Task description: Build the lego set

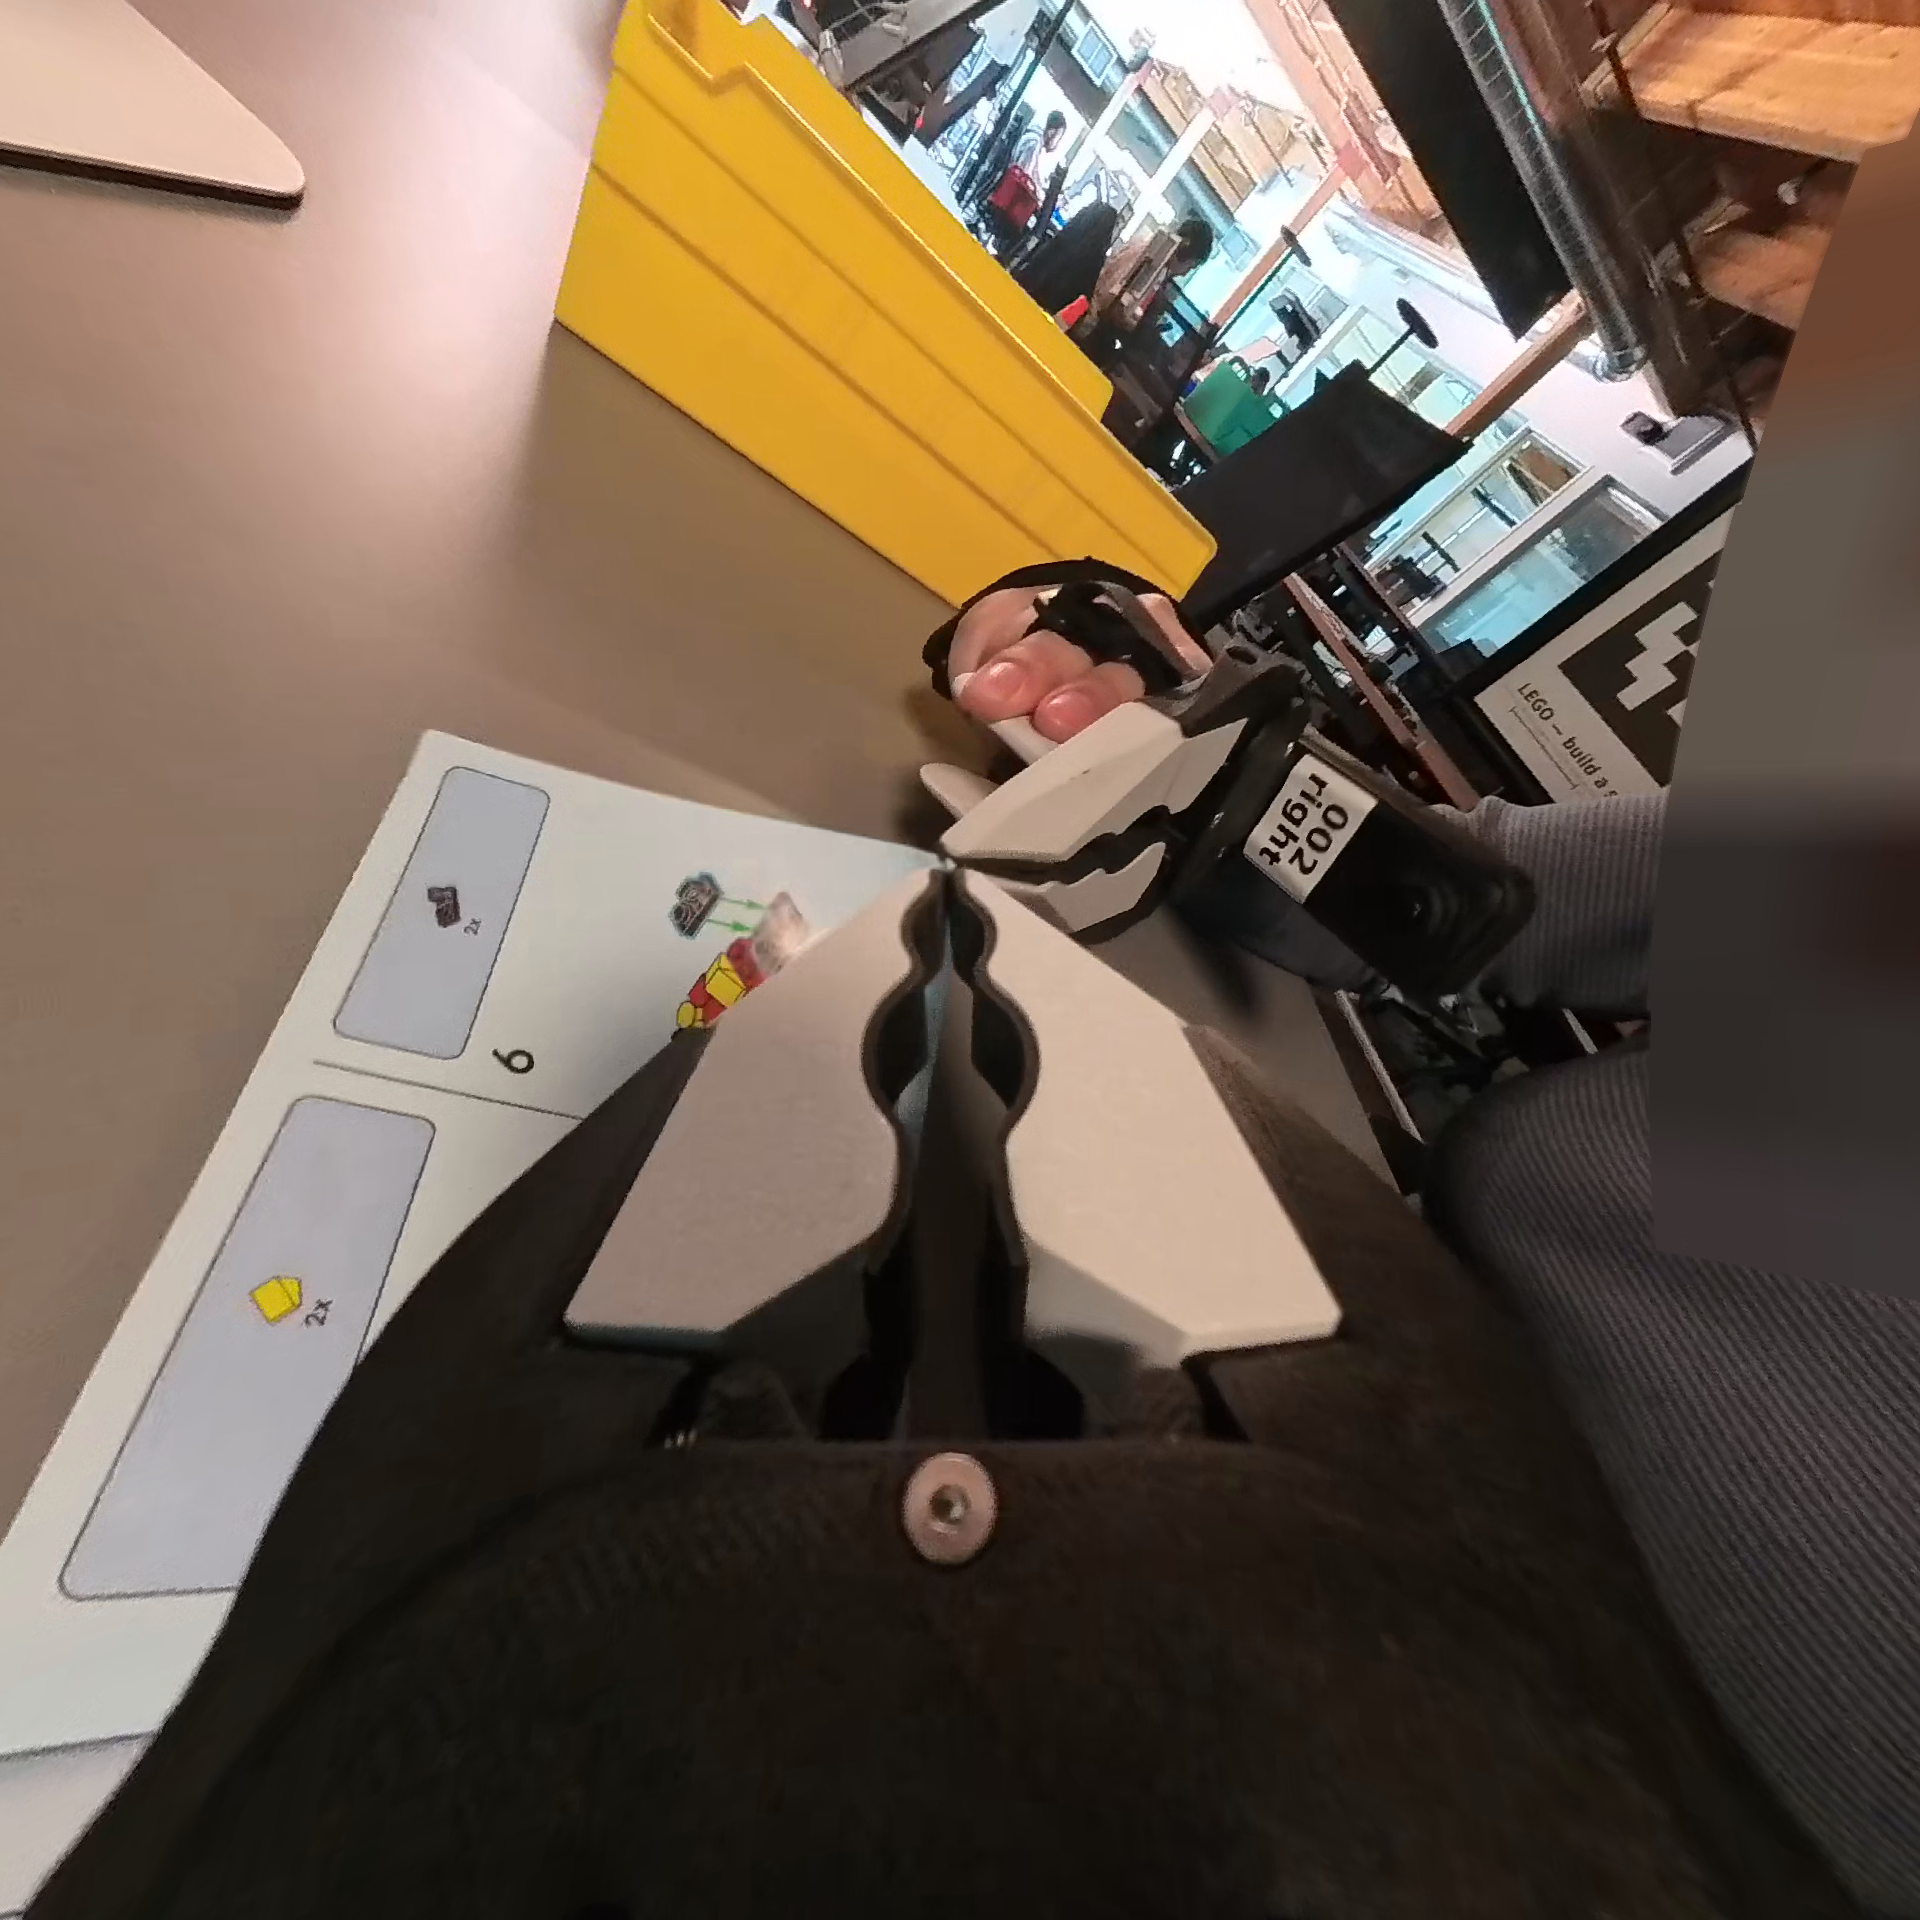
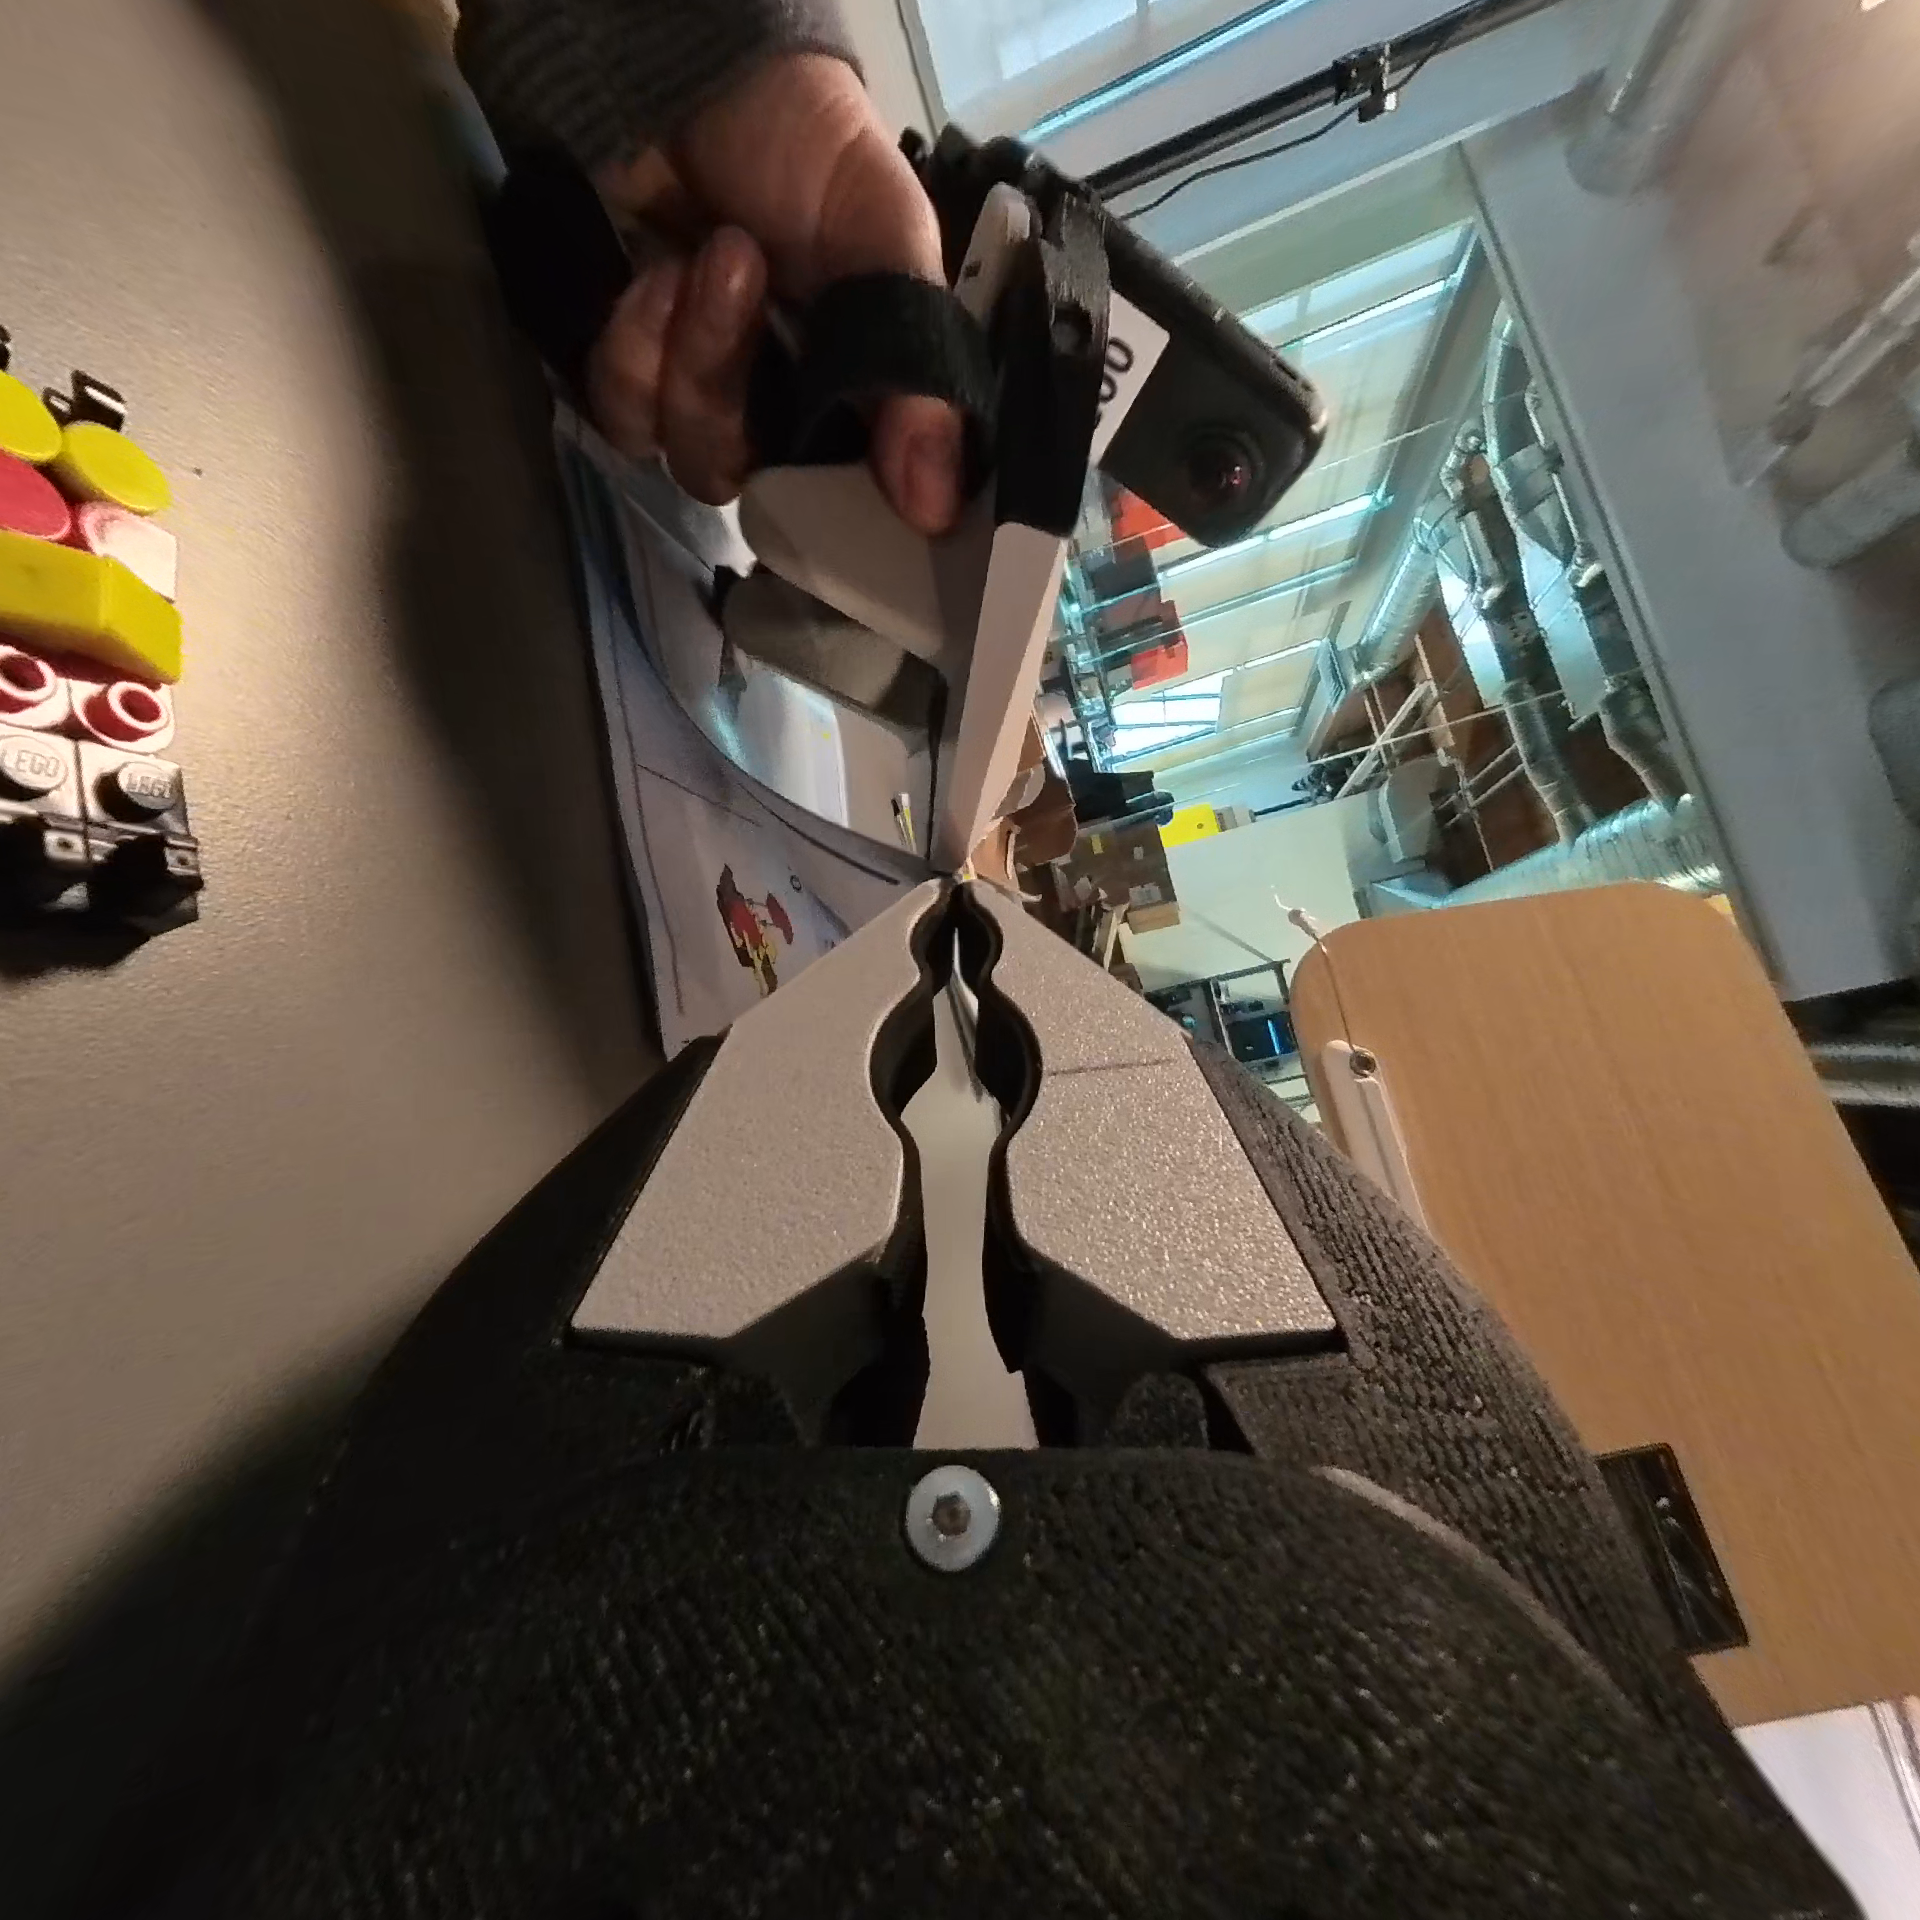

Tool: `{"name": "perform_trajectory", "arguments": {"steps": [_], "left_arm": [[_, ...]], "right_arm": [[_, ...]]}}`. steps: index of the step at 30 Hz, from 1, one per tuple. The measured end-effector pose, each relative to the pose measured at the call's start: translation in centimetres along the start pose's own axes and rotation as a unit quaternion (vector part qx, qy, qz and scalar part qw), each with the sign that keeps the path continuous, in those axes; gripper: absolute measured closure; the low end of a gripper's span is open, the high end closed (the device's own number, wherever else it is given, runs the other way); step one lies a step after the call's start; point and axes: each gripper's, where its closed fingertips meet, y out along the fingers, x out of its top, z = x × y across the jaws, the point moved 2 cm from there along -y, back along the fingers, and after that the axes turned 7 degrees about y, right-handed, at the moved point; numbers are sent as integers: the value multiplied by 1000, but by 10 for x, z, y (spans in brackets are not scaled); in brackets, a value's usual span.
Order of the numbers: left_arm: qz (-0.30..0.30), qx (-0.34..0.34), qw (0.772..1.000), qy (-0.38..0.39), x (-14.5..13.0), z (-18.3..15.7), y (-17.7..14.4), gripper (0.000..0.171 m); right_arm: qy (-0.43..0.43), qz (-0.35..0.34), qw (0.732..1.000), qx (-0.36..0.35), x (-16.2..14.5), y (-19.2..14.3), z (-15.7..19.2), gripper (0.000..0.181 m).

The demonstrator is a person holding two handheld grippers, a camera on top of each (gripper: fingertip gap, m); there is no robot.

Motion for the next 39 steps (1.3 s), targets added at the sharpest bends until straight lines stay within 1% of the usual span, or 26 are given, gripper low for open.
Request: {"name": "perform_trajectory", "arguments": {"steps": [13,18,23,27,29,34,39], "left_arm": [[-8,-33,999,-17,1,-5,-2,171],[-9,-34,999,-23,1,-4,-2,171],[-31,-43,998,-38,6,-3,-7,171],[-21,-28,999,-33,3,-1,-4,171],[-16,-22,999,-33,2,0,-3,162],[-14,-29,999,-39,2,-1,-4,159],[1,-31,999,-39,-2,-2,-2,169]], "right_arm": [[1,-7,1000,15,1,-3,1,181],[-8,-5,999,30,1,-4,5,181],[-23,-3,999,47,2,-3,13,181],[-15,0,999,43,0,-4,10,181],[-13,1,999,42,-1,-4,10,181],[-10,3,999,38,-1,-4,8,181],[-10,0,999,35,-1,-3,8,181]]}}
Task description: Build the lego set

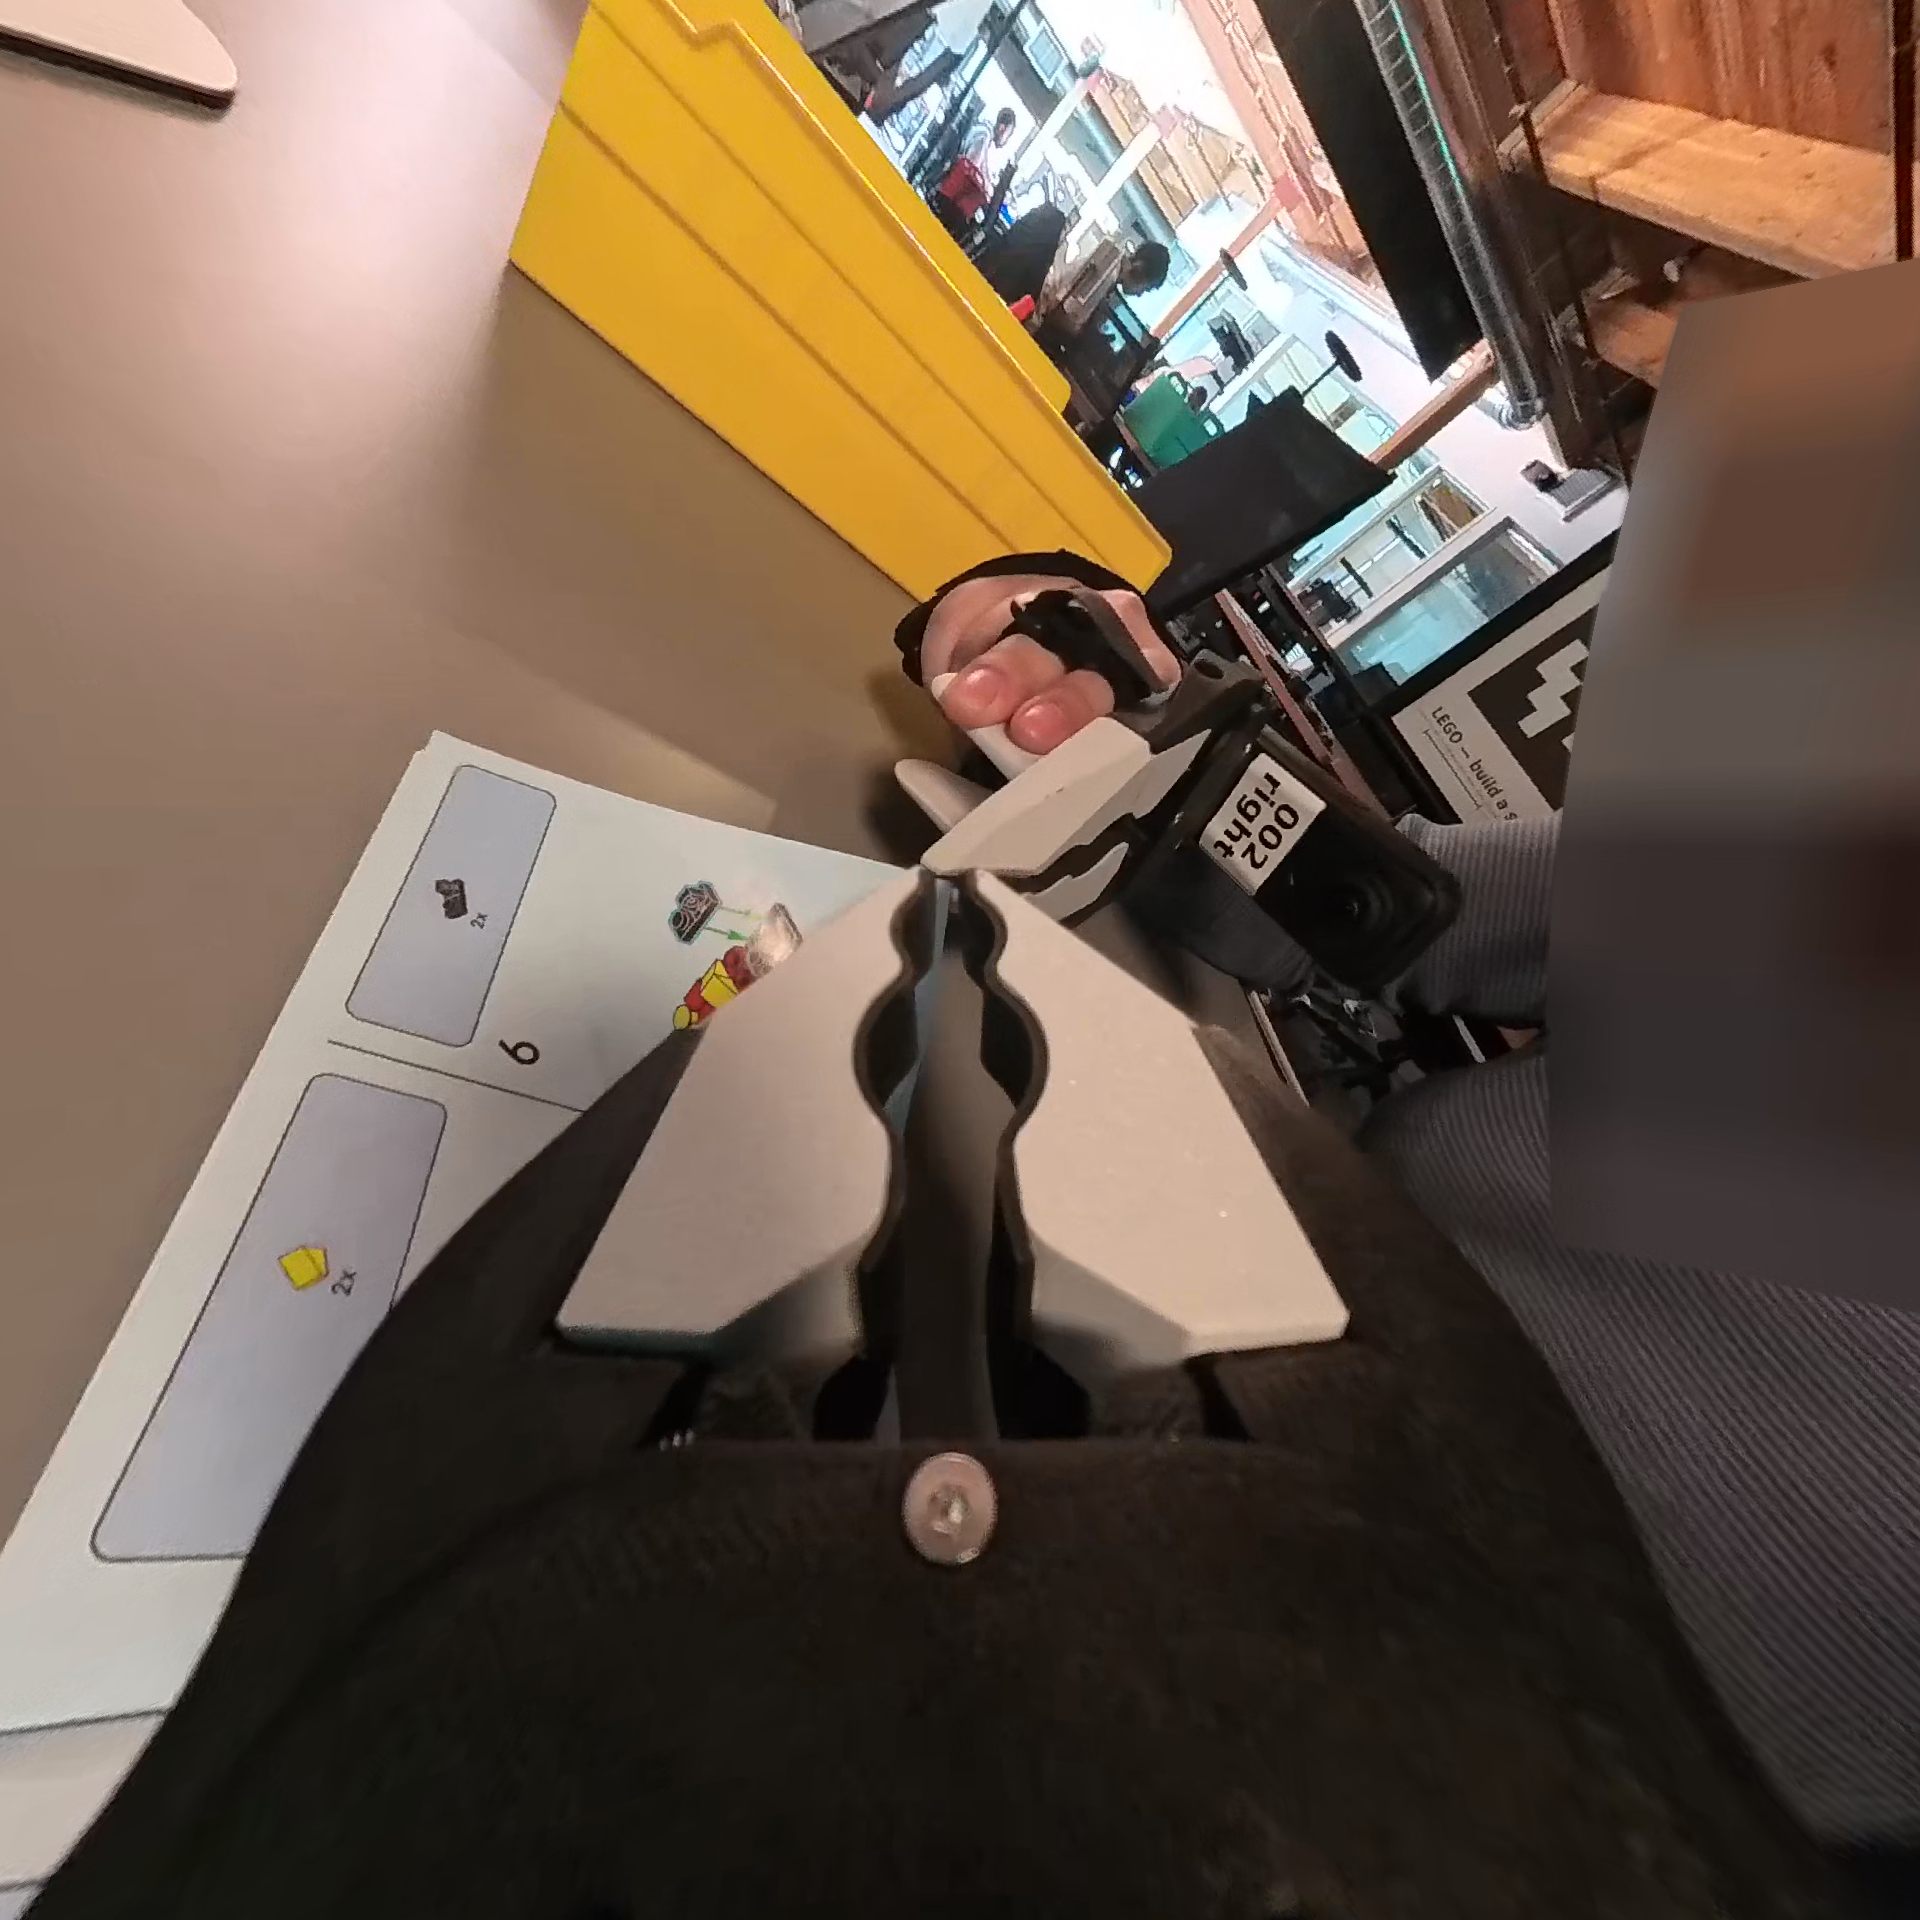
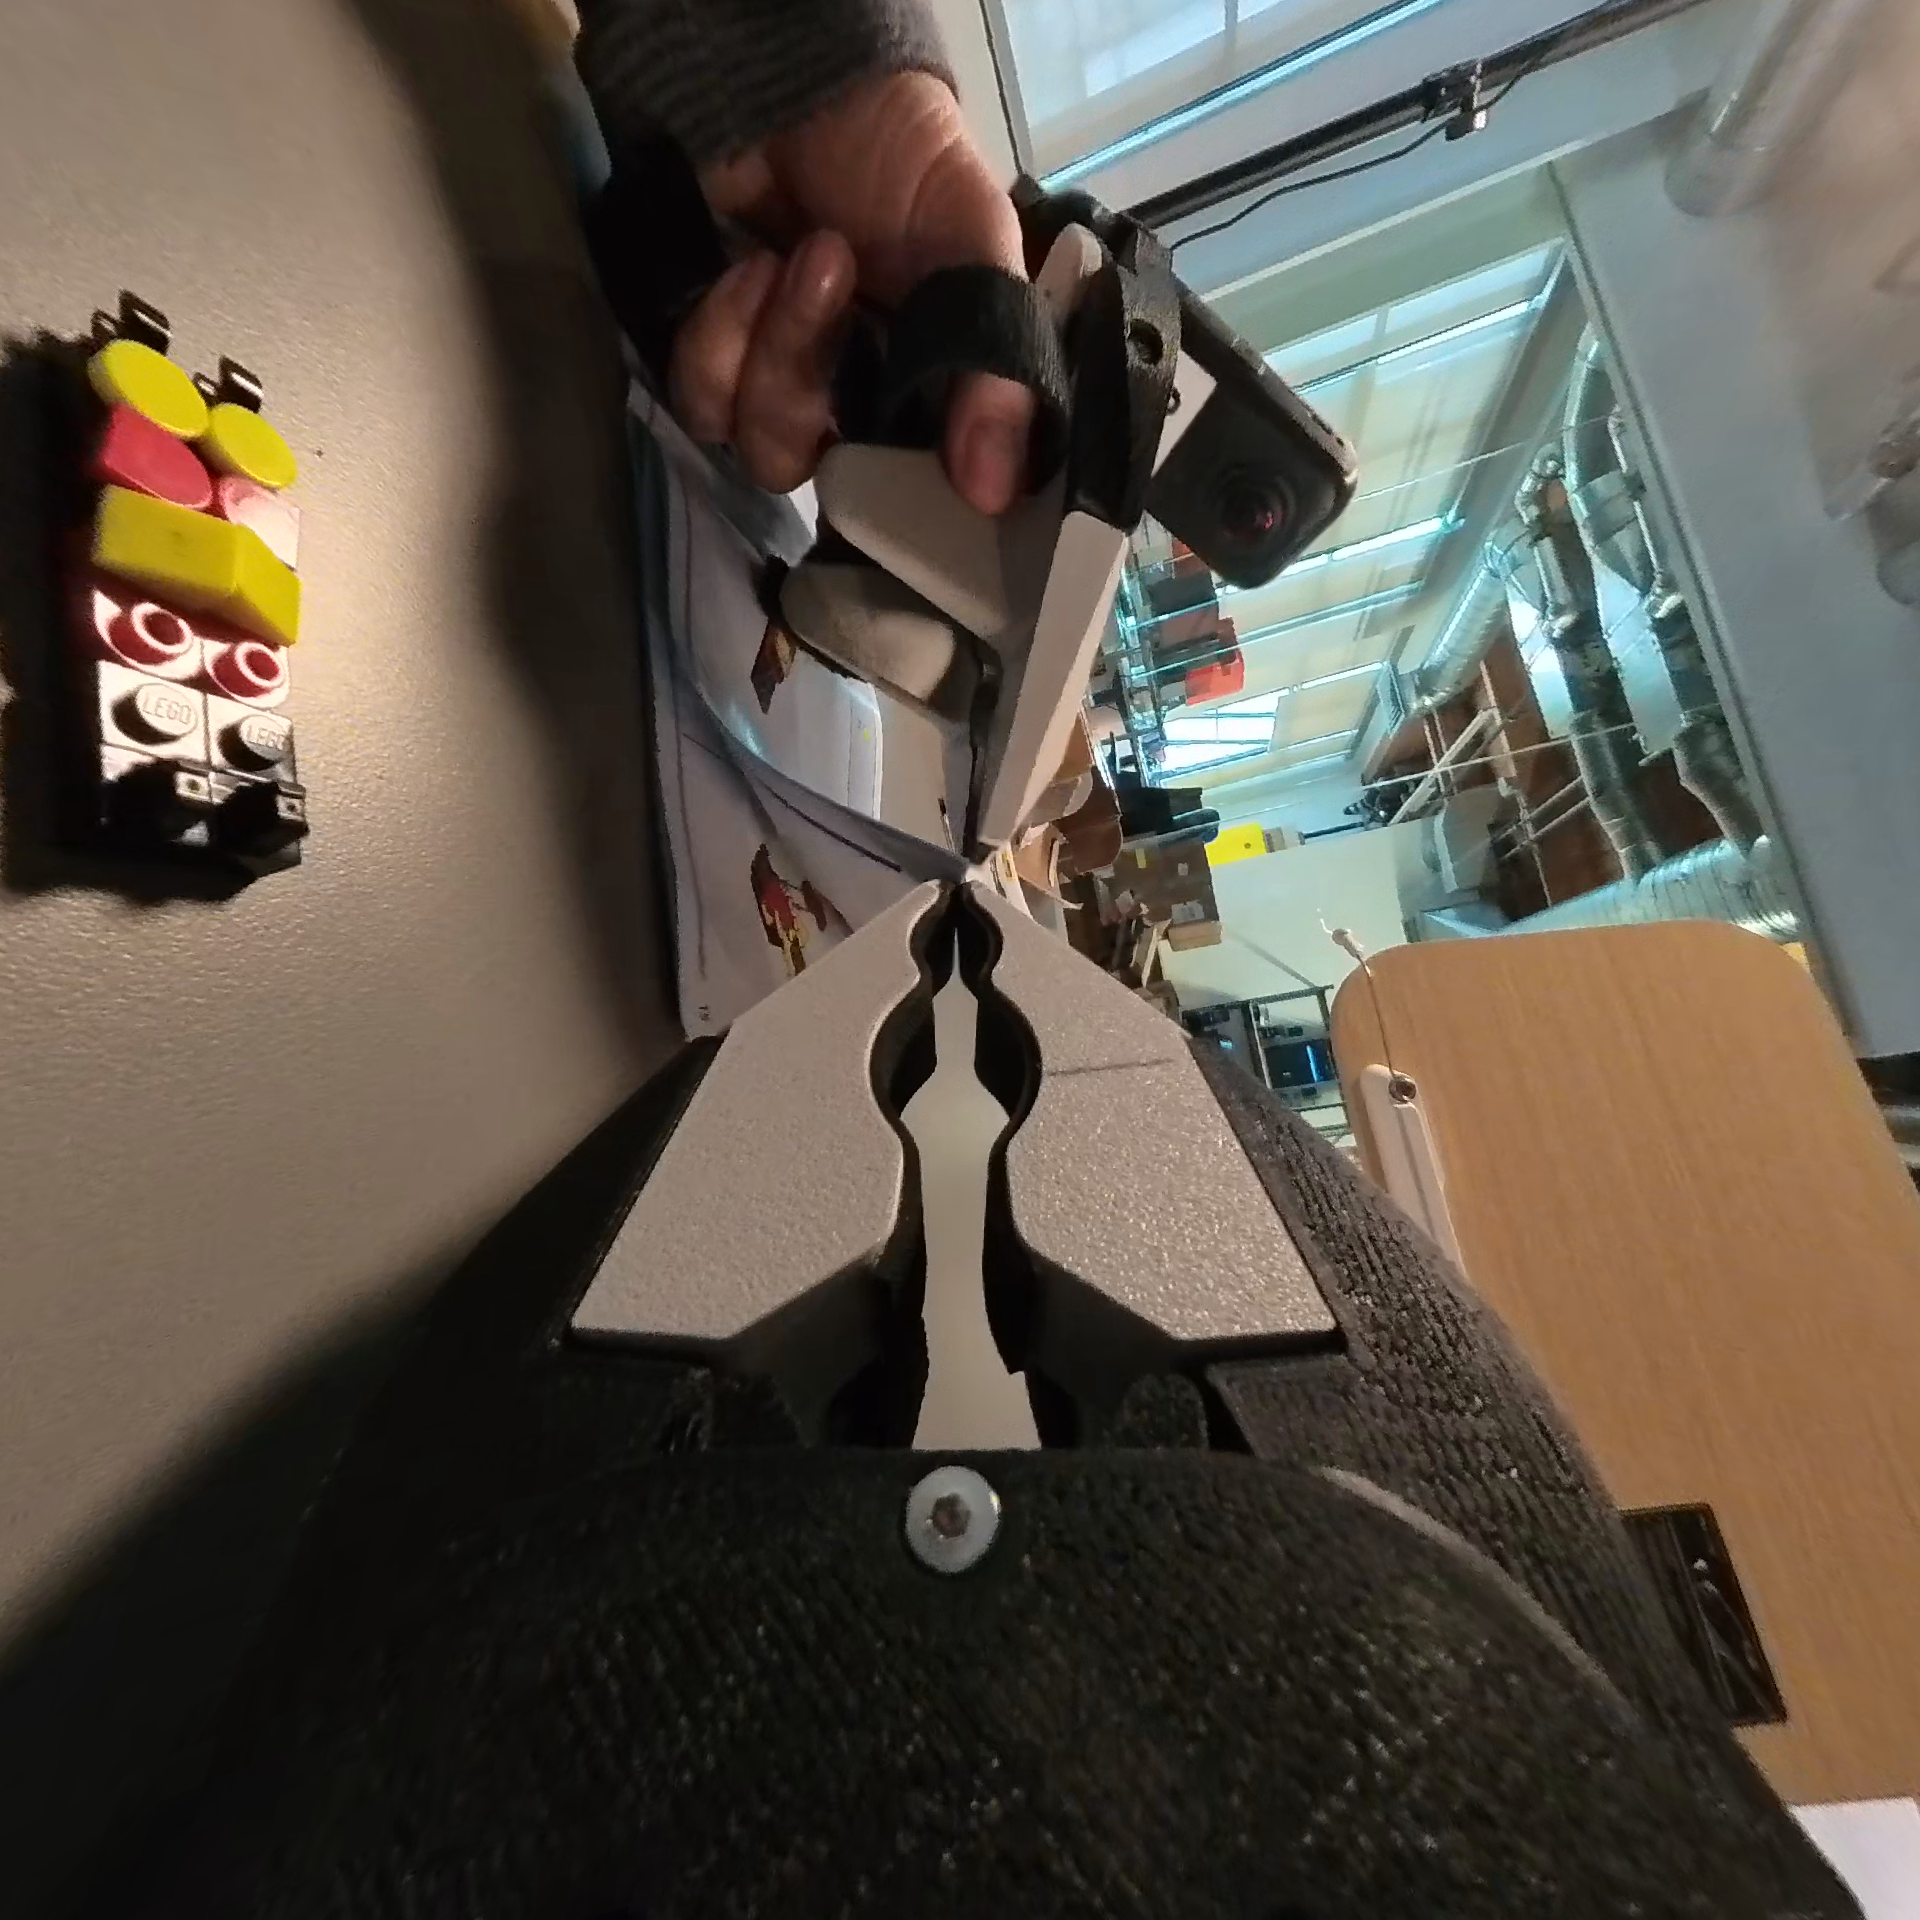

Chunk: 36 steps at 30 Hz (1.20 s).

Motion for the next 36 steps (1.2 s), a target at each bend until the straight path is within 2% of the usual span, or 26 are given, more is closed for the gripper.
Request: {"name": "perform_trajectory", "arguments": {"steps": [9,12,18,32,36], "left_arm": [[10,-6,1000,-3,-2,-1,2,165],[15,-6,1000,-2,-4,-1,2,171],[22,-4,1000,3,-5,-2,3,171],[33,9,999,5,-7,1,5,171],[27,3,1000,5,-6,0,4,171]], "right_arm": [[-5,-5,1000,-4,3,2,0,181],[-6,-5,1000,-3,3,3,1,181],[-9,-6,1000,-1,3,5,1,181],[-21,12,999,34,-4,-1,9,181],[-21,22,998,63,-7,-6,15,181]]}}
